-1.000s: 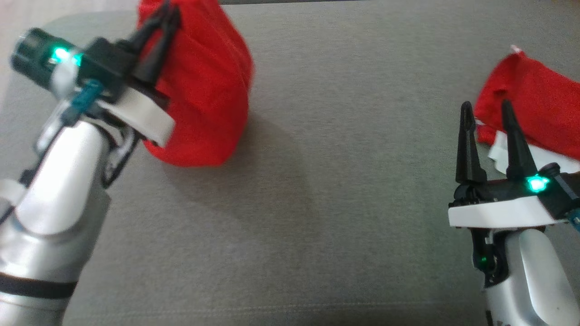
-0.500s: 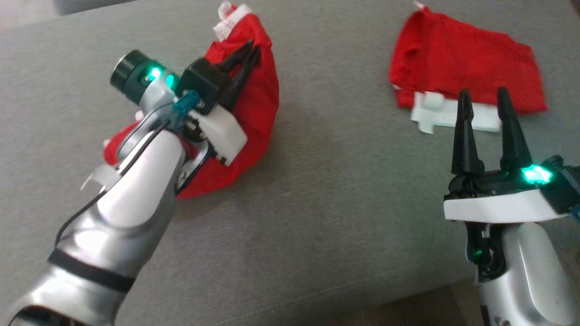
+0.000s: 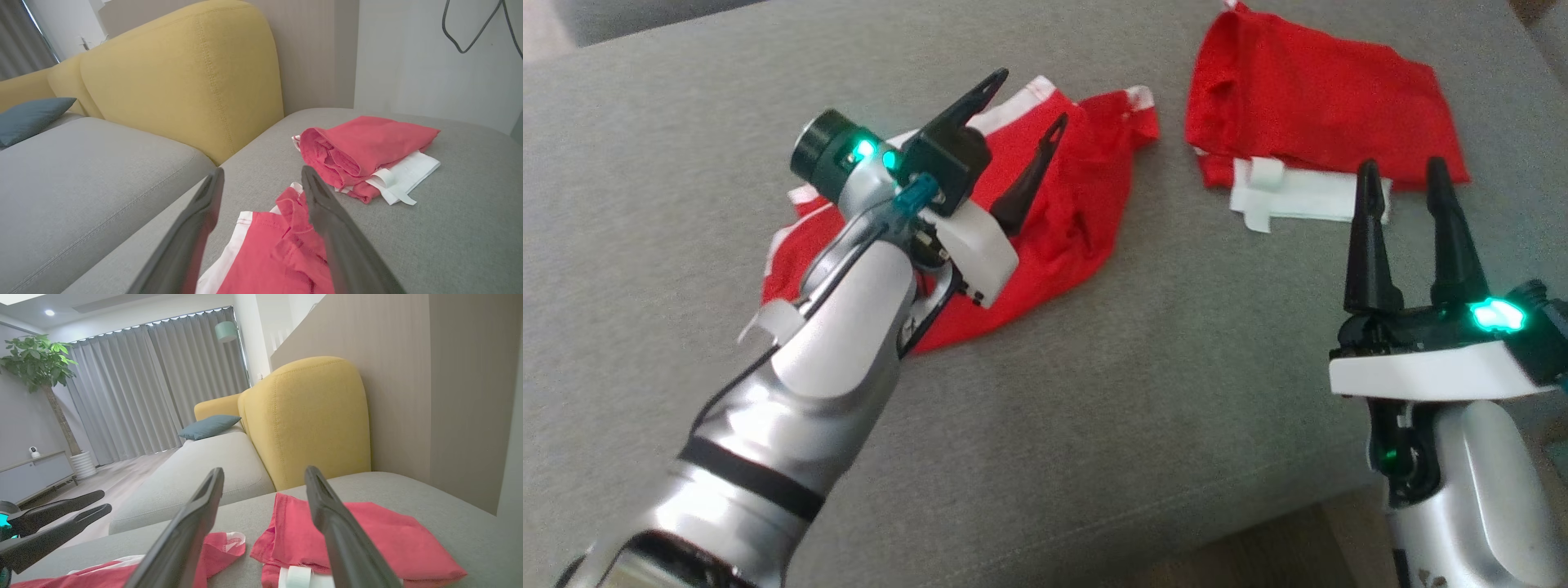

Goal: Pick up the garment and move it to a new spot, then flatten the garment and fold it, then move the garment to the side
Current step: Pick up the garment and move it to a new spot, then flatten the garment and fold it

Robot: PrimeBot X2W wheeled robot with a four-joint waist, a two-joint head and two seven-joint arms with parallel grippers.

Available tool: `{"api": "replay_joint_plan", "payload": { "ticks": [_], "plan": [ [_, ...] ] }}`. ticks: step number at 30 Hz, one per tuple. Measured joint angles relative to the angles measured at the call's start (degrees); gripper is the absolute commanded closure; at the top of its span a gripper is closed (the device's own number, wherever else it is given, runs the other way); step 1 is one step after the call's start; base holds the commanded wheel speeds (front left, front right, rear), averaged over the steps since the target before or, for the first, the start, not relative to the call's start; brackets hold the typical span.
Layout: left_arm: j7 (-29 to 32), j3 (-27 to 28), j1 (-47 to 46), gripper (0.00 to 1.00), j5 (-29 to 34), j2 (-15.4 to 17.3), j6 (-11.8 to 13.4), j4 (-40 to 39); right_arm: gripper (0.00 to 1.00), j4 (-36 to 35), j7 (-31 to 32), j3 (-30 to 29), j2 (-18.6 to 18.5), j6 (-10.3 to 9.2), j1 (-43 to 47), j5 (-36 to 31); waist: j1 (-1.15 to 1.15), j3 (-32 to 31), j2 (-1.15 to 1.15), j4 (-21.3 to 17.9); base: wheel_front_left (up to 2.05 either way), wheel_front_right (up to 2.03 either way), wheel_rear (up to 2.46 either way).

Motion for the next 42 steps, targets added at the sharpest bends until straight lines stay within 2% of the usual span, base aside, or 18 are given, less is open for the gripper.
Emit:
{"api": "replay_joint_plan", "payload": {
  "ticks": [4,12,18,22,27,34,42],
  "plan": [
    [-1.25,0.88,2.48,0.00,-1.35,-0.31,0.97,-0.16,0.00,0.10,0.00,-0.99,0.01,0.00,0.13,-1.08,0.00,-1.16,0.00,2.60,0.00,0.00,0.00],
    [-1.80,7.58,11.24,0.00,-5.12,1.97,5.53,-6.13,0.00,1.74,-0.26,-1.66,0.01,0.00,0.77,-3.65,0.00,-4.60,0.00,9.50,0.00,0.00,0.00],
    [-1.81,13.54,22.22,0.00,-7.51,4.47,7.99,-14.43,0.00,3.88,-0.26,-1.51,0.02,0.00,4.30,-4.54,0.00,-7.83,0.00,14.55,0.00,0.00,0.00],
    [-1.81,17.49,32.04,0.00,-9.56,4.67,9.05,-18.67,0.00,5.95,-0.26,-0.92,0.01,0.00,5.40,-4.54,0.00,-10.30,0.00,17.50,0.00,0.00,0.00],
    [-1.81,20.59,36.88,0.00,-9.44,3.89,9.03,-22.43,0.00,7.46,-0.26,0.19,0.03,0.00,6.65,-4.54,0.00,-11.75,0.00,19.04,0.00,0.00,0.00],
    [-1.81,22.03,38.12,0.00,-7.80,2.60,7.92,-23.37,0.00,8.06,-0.26,0.33,0.03,0.00,6.70,-4.54,0.00,-11.72,0.00,19.19,0.00,0.00,0.00],
    [-1.81,21.75,36.74,0.00,-6.79,1.71,4.55,-20.62,0.00,7.94,-0.26,0.35,0.03,0.00,6.09,-4.53,0.00,-9.40,0.00,17.89,0.00,0.00,0.00]
  ]
}}
